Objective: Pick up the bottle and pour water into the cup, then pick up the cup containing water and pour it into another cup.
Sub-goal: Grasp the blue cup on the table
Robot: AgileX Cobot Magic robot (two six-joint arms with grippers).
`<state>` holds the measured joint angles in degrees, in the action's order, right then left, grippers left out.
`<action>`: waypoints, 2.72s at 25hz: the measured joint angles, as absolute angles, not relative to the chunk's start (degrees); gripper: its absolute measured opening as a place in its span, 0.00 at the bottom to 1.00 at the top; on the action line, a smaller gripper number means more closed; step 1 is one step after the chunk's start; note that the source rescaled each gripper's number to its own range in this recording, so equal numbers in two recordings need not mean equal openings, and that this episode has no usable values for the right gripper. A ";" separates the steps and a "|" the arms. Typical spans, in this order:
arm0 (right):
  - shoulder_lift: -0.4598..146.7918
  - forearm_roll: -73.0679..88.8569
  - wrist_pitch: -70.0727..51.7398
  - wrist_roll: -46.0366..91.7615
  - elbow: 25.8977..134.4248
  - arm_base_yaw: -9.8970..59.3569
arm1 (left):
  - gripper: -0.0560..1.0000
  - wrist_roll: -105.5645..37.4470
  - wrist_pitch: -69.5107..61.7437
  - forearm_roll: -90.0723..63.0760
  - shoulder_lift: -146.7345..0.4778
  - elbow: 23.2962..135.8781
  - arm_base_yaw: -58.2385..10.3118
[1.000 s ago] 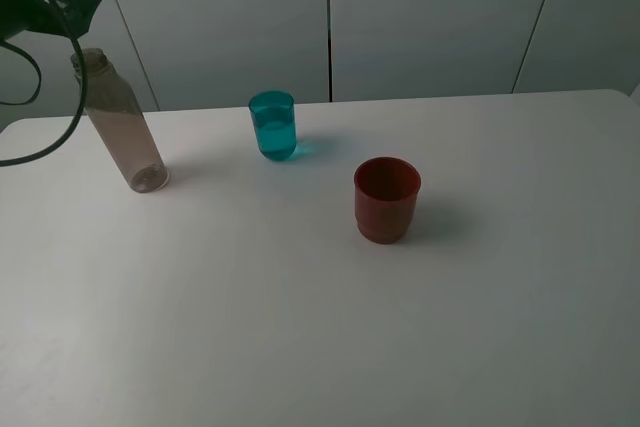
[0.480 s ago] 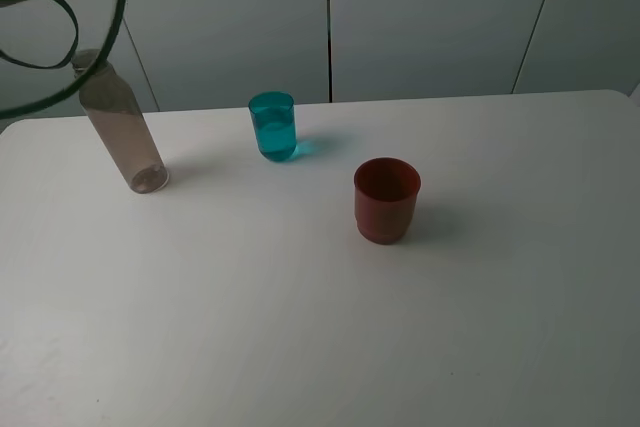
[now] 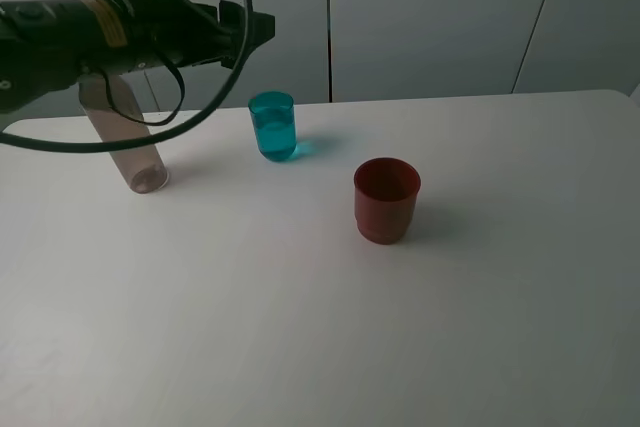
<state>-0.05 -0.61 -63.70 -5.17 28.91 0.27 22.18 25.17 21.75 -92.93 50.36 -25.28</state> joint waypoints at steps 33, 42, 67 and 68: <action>-0.05 -0.61 -63.70 -5.17 28.91 0.27 | 0.97 -3.17 55.29 -15.62 -128.83 57.34 -31.62; -0.05 -0.61 -63.70 -5.17 28.91 0.27 | 0.97 -6.52 48.28 -16.70 -131.68 61.45 -30.89; -0.05 -0.61 -63.70 -5.17 28.91 0.27 | 0.97 -6.64 45.44 -7.89 -141.50 76.39 -28.01; -0.05 -0.61 -63.70 -5.17 28.91 0.27 | 0.97 -6.64 45.34 -7.78 -141.91 76.88 -28.01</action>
